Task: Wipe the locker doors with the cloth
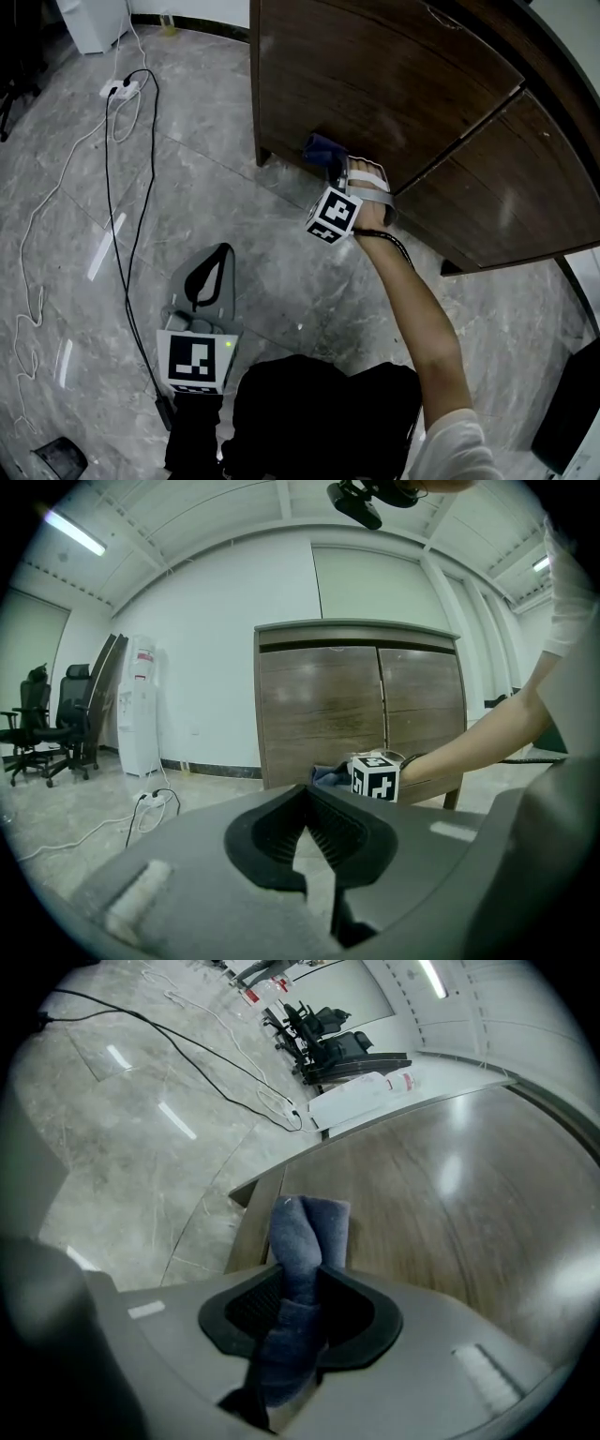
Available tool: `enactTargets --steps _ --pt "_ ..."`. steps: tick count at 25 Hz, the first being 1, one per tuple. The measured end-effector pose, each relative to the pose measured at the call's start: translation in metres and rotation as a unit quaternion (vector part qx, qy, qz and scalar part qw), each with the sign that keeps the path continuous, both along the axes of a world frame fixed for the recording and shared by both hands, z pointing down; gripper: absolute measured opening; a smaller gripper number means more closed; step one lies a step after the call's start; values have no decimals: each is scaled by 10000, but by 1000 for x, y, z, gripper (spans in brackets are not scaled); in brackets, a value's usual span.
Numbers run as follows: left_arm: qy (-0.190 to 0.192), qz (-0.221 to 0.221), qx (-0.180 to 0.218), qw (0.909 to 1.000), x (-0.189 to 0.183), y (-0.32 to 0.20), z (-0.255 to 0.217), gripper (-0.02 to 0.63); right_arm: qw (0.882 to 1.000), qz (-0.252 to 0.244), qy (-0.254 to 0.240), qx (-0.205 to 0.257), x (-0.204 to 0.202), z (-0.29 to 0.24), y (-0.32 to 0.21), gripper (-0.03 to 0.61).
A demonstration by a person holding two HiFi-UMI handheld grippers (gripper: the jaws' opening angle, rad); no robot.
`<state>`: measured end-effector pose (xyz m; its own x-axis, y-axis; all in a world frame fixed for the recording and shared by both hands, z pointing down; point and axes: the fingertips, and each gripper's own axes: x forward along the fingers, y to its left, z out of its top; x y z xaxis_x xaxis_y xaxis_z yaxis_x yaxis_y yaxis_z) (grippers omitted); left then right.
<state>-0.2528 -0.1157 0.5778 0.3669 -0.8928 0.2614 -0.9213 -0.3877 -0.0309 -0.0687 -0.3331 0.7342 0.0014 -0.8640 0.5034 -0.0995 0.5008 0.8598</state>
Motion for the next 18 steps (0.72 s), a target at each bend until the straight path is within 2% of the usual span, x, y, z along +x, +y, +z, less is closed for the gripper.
enactTargets --steps 4,8,12,18 --pt "-52 -105 -4 9999 -12 -1 9 3 9997 150 100 -179 1 26 -4 117" --pt "-28 -144 -57 9999 -18 -4 11 3 9994 152 -168 -254 -7 20 -4 117" --pt "24 -111 -18 9999 -15 -10 9 3 9993 -100 -326 170 -18 -37 -10 117" --pt "25 -23 14 10000 -7 -7 9 3 9922 -268 -466 1121 -29 -155 -16 117"
